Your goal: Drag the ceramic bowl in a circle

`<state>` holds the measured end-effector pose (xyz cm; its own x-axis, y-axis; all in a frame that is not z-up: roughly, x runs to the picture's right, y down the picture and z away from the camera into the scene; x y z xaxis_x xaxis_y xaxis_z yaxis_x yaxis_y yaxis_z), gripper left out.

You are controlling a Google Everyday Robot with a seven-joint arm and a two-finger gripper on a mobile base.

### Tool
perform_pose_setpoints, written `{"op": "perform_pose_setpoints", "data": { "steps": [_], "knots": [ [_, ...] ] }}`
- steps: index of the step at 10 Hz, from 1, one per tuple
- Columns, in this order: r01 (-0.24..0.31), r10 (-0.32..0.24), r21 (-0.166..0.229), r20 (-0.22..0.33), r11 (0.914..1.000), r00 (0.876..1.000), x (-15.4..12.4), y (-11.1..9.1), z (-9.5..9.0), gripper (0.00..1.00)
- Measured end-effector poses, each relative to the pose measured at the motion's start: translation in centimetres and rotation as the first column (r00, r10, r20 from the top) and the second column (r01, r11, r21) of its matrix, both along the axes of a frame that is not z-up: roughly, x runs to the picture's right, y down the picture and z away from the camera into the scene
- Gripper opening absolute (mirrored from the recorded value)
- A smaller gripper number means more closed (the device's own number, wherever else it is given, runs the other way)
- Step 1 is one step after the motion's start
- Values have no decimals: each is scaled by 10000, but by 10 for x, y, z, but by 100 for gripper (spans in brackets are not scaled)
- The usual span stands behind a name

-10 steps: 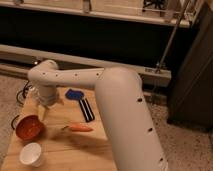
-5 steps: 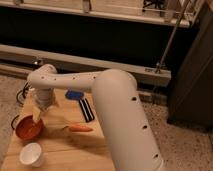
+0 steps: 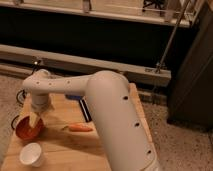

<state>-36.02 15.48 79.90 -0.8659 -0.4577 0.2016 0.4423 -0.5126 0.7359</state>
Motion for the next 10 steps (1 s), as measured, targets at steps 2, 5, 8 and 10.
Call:
{"op": "perform_pose_setpoints", "data": {
  "steps": [2,5,8,10],
  "knots": [
    [423,-423,-1,435,9991,9982,-11,18,6,63],
    [1058,-1040,-243,641,9941,9925,-6,45,18,31],
    [1216,-1217,-108,-6,9925,9926,32,31,32,3],
    [767,-720,386,-1121,9963,9911,83,-8,47,0]
  ]
}}
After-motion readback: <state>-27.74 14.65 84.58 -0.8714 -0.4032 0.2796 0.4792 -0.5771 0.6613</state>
